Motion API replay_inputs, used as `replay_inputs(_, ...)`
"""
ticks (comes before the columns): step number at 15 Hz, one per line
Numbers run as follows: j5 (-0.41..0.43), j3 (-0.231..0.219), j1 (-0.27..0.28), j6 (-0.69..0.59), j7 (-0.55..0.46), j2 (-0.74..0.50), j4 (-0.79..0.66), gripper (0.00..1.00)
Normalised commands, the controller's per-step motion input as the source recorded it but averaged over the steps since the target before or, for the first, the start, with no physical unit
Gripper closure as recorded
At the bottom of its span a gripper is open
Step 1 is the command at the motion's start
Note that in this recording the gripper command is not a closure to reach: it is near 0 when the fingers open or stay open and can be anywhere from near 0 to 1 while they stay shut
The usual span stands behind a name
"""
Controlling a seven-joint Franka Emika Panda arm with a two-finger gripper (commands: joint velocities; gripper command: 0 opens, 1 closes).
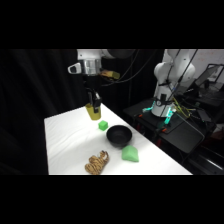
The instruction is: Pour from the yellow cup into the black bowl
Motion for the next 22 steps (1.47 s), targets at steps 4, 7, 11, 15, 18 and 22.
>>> replay_inputs(4,-0.106,-0.052,-0.064,0.10,0.07,0.52,0.68,0.18)
replay_inputs(7,0.089,-0.010,-0.071,0.19,0.06,0.56,0.55,0.18)
replay_inputs(11,0.089,0.016,-0.039,0.19,0.06,0.47,0.38,0.20)
replay_inputs(15,0.035,0.015,0.001,0.09,0.07,0.36,0.28,0.20)
replay_inputs(18,0.024,0.010,0.008,0.04,0.06,0.24,0.20,0.20)
replay_inputs(22,0.030,0.015,0.006,0.02,0.04,0.11,0.12,0.20)
